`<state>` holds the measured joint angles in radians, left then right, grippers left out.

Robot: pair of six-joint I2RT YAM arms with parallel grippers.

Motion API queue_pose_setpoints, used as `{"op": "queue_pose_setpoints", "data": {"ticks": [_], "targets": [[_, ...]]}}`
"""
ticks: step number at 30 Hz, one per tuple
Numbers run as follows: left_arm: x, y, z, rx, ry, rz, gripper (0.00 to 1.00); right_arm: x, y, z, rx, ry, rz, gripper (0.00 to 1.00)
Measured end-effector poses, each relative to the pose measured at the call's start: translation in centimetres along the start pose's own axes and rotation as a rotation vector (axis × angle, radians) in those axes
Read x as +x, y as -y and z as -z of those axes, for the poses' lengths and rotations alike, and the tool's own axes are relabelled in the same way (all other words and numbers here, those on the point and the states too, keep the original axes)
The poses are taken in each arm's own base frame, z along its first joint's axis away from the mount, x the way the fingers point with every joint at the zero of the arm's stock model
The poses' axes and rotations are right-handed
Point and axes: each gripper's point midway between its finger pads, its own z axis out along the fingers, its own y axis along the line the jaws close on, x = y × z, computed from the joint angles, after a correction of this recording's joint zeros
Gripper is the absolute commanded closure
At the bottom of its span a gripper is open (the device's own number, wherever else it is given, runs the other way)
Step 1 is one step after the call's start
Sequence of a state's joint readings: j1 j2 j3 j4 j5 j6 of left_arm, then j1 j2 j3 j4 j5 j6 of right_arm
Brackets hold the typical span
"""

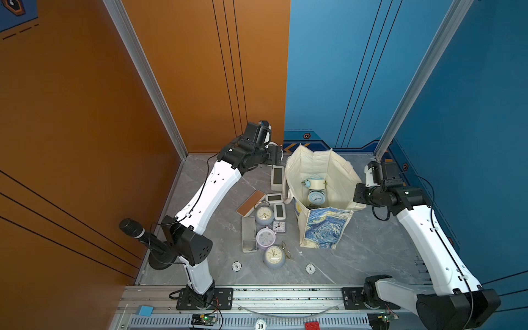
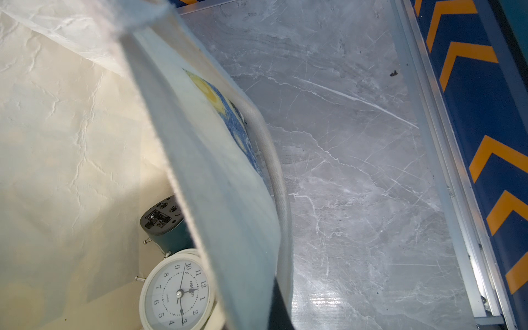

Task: Put the alarm clock into the canvas bag
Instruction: Place the alarm at the canvas bag.

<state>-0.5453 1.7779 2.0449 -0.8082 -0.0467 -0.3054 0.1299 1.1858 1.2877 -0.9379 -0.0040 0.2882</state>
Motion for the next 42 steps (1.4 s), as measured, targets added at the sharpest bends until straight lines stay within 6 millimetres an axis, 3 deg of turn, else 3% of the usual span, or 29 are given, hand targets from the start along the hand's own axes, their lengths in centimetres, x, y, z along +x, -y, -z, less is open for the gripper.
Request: {"op": "queue_pose_setpoints", "data": {"ticks": [11, 15, 20, 28, 34, 42], "targets": [[0.4, 7.7, 1.3, 0.168, 0.032, -0.103, 0.4, -0.5, -0.2, -0.5, 0.001, -0.006, 0.001, 0.95], [0.0, 10.4, 0.8, 0.223, 0.047, -0.122, 0.42, -0.6, -0.3, -0.6, 0.0, -0.008, 0.003, 0.95], [1.2, 13.8, -2.5, 0.265, 0.022, -0.151, 0.43, -0.7, -0.5, -0.7, -0.003, -0.01, 0.008, 0.95], [5.7, 17.5, -9.1, 0.281, -0.075, -0.196, 0.44, -0.7, -0.6, -0.7, -0.003, -0.009, 0.008, 0.95], [8.2, 18.0, -13.1, 0.258, -0.116, -0.211, 0.44, -0.7, -0.7, -0.6, -0.007, -0.009, 0.011, 0.95], [10.2, 17.3, -17.8, 0.188, -0.11, -0.217, 0.44, -0.7, -0.8, -0.6, -0.009, -0.008, 0.012, 0.95]]}}
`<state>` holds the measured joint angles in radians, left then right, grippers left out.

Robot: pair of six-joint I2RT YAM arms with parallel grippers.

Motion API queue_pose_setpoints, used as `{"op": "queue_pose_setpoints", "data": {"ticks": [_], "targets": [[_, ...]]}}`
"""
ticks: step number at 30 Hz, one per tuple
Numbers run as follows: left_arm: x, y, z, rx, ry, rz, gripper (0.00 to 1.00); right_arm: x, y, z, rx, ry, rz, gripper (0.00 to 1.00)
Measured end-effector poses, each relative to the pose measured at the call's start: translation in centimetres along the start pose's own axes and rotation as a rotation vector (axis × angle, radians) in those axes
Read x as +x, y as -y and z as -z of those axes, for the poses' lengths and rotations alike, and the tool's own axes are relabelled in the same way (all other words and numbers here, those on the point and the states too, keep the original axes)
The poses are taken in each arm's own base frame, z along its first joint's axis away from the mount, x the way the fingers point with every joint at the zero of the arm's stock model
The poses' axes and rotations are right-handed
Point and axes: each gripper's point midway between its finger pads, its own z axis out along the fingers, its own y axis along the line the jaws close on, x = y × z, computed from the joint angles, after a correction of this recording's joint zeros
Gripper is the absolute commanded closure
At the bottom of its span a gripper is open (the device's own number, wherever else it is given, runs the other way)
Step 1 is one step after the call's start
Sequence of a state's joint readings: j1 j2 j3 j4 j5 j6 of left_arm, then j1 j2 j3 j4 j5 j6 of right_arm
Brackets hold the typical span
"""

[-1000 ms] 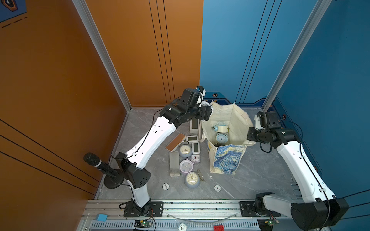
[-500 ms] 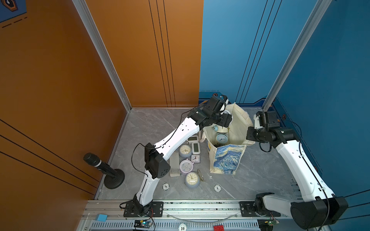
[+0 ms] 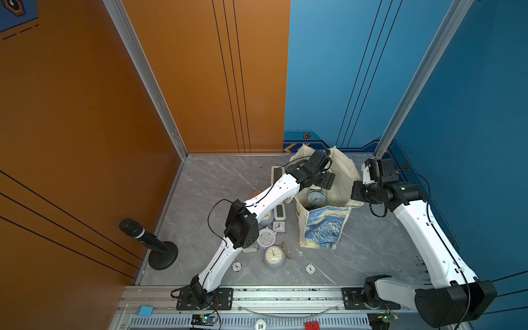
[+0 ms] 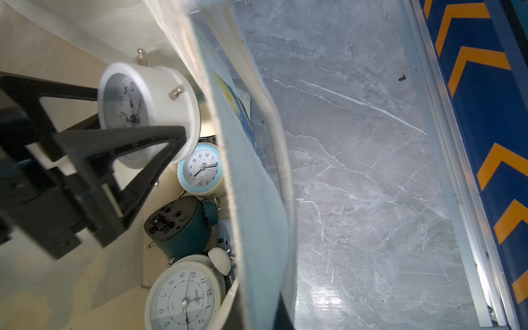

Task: Put the alarm clock into the canvas bag
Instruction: Place the alarm at the canvas bag.

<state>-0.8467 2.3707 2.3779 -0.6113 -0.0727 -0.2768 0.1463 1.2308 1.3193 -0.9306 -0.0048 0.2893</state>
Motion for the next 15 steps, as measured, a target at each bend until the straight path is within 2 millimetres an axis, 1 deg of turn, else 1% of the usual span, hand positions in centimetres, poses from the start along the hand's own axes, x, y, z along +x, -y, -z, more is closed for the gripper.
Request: {"op": "queue_pose_setpoints", "data": {"ticks": [4, 9, 10, 15], "targets": [[1.6, -0.5, -2.6, -0.021, -0.021, -0.002, 0.43, 0.0, 0.0, 0.0, -0.001, 0.0, 0.001, 0.95], [4.3, -1.3, -5.4, -0.046, -0.076, -0.005, 0.4, 0.0, -0.2, 0.0, -0.006, 0.003, 0.001, 0.95], [4.5, -1.4, -5.7, -0.05, -0.077, -0.005, 0.39, -0.1, -0.3, 0.0, -0.007, 0.003, 0.001, 0.95], [4.5, -1.6, -5.9, -0.051, -0.073, 0.0, 0.22, -0.1, -0.4, -0.2, -0.01, 0.003, 0.003, 0.95]]}}
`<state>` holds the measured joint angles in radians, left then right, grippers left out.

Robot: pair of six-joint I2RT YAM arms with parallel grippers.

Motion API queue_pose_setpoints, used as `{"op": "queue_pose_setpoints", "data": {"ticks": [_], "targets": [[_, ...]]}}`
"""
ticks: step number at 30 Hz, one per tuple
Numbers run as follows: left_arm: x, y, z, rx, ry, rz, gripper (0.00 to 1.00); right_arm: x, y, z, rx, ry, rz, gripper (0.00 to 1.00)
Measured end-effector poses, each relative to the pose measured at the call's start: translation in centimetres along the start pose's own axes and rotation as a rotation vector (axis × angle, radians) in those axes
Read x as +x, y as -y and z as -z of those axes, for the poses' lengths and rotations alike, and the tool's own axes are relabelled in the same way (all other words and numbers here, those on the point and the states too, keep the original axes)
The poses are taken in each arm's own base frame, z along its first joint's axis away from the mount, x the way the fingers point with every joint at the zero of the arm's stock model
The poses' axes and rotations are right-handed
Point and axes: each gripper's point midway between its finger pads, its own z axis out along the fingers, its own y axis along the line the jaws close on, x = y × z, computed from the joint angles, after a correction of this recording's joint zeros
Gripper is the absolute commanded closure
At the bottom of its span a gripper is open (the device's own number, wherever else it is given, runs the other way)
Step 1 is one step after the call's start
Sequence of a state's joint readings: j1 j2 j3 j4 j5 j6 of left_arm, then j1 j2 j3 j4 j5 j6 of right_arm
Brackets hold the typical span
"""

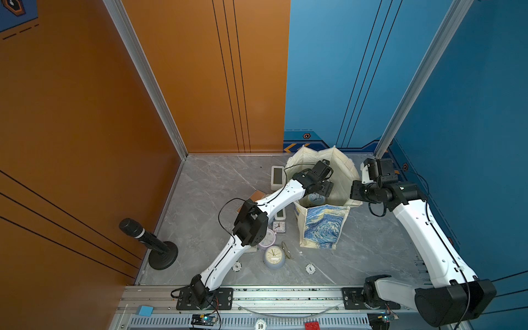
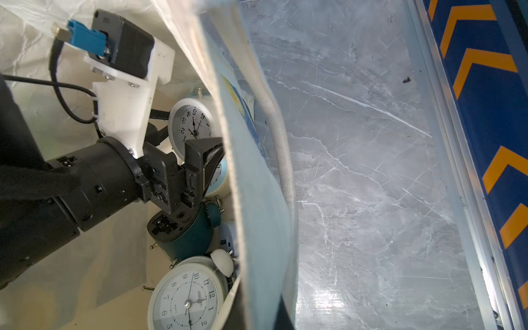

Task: Put the alarm clock into the canvas bag
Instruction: Place the alarm at the canvas bag.

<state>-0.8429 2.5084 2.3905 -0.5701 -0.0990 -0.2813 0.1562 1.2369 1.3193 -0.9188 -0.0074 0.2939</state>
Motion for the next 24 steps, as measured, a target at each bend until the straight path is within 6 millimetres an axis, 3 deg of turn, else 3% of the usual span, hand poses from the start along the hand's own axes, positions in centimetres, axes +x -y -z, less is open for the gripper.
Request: {"op": "queue_pose_setpoints", "data": {"ticks": [5, 11, 24], "targets": [[-0.1, 0.0, 0.0, 0.001, 0.004, 0.004, 0.07, -0.1, -0.1, 0.0, -0.003, 0.003, 0.0, 0.95], [-1.2, 0.3, 0.9, 0.011, 0.033, 0.009, 0.01, -0.1, -0.1, 0.0, -0.003, 0.003, 0.0, 0.95], [-8.2, 1.3, 10.1, 0.061, 0.21, 0.017, 0.01, -0.1, -0.3, 0.0, -0.006, 0.004, 0.004, 0.95]]}}
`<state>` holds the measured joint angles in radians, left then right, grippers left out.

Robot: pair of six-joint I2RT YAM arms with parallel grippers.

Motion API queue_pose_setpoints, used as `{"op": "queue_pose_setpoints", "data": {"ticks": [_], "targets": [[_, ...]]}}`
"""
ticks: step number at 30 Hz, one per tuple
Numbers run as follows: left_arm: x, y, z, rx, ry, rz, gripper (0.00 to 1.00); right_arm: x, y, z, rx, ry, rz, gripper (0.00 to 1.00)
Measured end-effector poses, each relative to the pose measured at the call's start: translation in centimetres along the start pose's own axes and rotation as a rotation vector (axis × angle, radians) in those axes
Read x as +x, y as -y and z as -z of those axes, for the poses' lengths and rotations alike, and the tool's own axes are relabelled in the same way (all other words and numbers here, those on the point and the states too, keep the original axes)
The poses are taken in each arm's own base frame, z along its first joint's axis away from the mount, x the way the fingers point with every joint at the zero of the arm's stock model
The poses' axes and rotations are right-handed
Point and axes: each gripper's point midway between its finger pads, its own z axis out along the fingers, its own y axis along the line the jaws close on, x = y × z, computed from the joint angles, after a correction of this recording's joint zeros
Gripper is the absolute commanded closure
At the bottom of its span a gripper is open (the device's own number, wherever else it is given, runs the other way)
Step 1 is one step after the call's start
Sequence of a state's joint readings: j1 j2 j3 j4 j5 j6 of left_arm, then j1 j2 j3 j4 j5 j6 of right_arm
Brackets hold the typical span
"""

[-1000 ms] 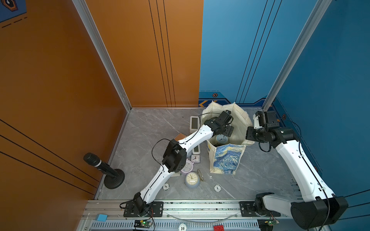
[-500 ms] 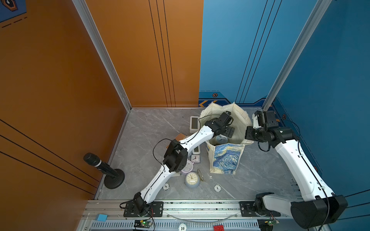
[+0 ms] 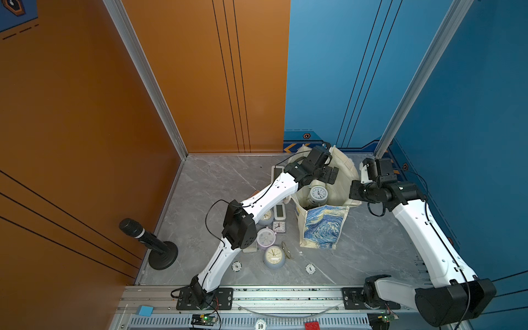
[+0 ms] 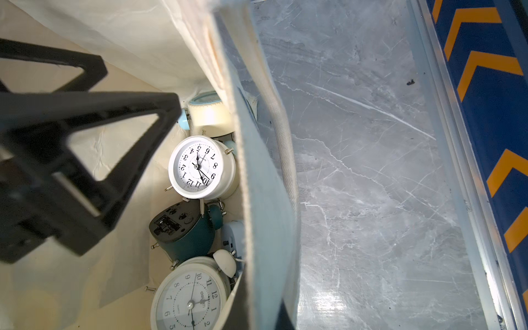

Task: Put the alarm clock into the canvas bag
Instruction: Place the alarm at the canvas bag.

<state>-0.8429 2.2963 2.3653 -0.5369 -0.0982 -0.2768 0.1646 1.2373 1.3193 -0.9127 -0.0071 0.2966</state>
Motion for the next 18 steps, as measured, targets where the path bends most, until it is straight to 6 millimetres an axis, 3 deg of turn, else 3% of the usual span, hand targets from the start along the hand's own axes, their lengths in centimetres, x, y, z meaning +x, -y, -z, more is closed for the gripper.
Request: {"op": "queue_pose_setpoints", "data": {"ticks": [12, 18], "targets": [[-4.2, -0.4, 6.3, 0.001, 0.091, -0.012, 0.01, 0.0, 0.0, 0.0, 0.0, 0.0, 0.0, 0.95], [-6.5, -3.2, 10.3, -0.057, 0.152, -0.005, 0.01, 0.0, 0.0, 0.0, 0.0, 0.0, 0.0, 0.95]]}}
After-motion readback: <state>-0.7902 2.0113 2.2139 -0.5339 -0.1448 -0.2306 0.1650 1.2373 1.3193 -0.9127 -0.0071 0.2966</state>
